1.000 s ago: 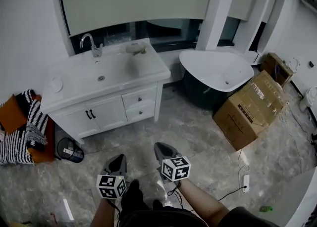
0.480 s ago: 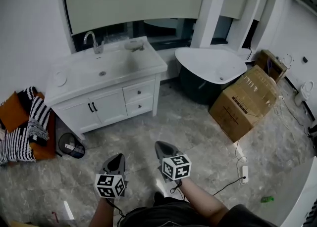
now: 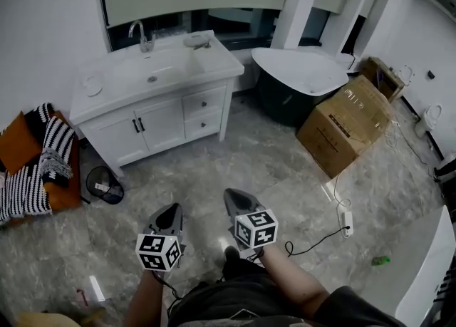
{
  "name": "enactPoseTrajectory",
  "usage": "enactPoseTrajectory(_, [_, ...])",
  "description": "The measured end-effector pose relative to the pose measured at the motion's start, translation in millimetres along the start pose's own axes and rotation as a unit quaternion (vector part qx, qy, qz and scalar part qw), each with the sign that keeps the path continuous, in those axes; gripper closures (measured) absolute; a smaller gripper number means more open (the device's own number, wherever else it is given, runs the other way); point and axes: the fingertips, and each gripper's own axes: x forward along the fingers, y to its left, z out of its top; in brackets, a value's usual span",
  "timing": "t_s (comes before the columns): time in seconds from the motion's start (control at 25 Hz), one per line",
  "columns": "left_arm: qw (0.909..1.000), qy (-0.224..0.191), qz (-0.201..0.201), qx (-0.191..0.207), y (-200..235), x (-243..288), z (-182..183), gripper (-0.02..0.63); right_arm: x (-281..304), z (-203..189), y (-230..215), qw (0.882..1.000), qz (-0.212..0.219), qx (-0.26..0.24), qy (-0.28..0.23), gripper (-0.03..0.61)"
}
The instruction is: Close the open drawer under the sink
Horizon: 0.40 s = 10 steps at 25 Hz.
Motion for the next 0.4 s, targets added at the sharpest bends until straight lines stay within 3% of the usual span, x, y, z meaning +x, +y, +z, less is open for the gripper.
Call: enactPoseTrajectory(0.4, [0.9997, -0.006, -0.024, -0.004, -4.9, -49.3, -12.1, 0.598, -28.7, -18.0, 49.8, 1.0, -0.015, -0.01, 0.003, 0.551])
